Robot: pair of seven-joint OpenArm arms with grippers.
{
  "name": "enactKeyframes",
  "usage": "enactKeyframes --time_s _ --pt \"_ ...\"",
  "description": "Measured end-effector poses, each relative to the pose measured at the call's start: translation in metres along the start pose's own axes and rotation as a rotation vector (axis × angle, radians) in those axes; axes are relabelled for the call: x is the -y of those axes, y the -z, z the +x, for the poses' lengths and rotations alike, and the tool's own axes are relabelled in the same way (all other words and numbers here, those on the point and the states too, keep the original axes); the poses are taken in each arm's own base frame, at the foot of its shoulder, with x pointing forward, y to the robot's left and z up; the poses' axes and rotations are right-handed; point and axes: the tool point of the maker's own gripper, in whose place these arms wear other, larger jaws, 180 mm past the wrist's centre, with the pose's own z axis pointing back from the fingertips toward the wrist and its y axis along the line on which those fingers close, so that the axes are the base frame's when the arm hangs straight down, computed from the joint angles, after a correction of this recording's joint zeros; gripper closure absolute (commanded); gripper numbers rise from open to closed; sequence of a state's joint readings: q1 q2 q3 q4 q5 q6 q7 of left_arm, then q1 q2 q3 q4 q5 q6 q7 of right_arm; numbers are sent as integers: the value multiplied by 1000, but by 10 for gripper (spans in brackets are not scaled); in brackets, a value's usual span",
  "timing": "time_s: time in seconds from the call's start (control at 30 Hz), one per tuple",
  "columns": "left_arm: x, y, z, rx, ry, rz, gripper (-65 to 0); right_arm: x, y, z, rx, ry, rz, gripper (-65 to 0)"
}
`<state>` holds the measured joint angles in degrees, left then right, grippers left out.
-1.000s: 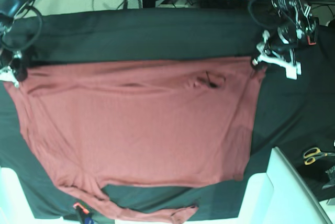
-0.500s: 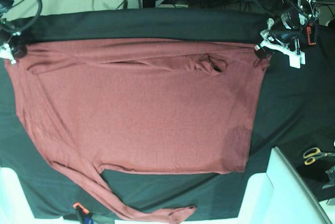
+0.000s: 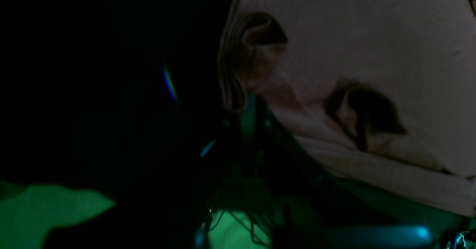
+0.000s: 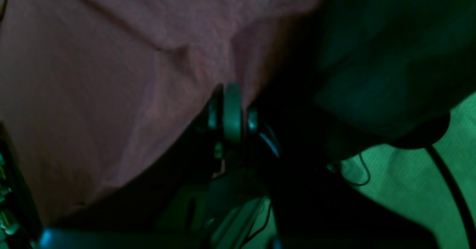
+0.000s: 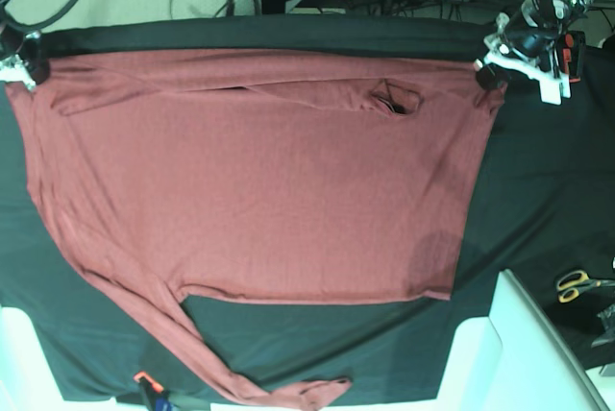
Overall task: Fold the T-shirt properly
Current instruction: 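Drag the folded edge back toward the robot with both grippers, then release the shirt edge and lift both grippers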
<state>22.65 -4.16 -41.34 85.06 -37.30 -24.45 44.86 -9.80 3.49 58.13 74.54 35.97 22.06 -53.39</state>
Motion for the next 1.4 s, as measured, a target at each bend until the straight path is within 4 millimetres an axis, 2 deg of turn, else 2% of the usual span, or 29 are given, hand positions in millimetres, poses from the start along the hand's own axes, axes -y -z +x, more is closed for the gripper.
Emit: enactKeyframes --time_s 0.1,0.27,0.73,0.77,0.83,0.93,1.0,1.03,1.23,1.33,1.4 --pt "-5 -4 -8 -16 -3 13 0 0 -4 1 12 -11 -4 -2" --pt "-9 -8 -15 -30 0 20 0 7 -9 -10 -1 -13 -22 -2" --pt "-9 -7 -15 -31 -4 20 0 11 -10 -13 -9 -11 -29 -11" --pt "-10 -7 -16 -32 -5 20 0 11 -10 -13 -9 -11 -29 -21" --pt "-10 -7 -16 -34 -5 21 0 11 -10 -14 -13 -12 -31 -90" --pt "-12 -7 -17 -38 4 30 0 12 -10 -14 -9 -13 -36 -254" --pt "-11 -7 -16 -36 4 30 -104 12 -10 -13 -7 -13 -37 -327" --pt "-11 -7 -16 -34 3 30 -169 12 -10 -12 -4 -13 -36 -341" --pt "-12 -7 -13 -28 7 31 -499 11 -11 -10 3 -18 -36 -341" --pt "-12 -8 -13 -28 10 32 -601 11 -11 -9 5 -21 -37 -341" --pt "-9 -9 -7 -16 23 31 -630 9 -17 -1 35 -44 -43 -341"
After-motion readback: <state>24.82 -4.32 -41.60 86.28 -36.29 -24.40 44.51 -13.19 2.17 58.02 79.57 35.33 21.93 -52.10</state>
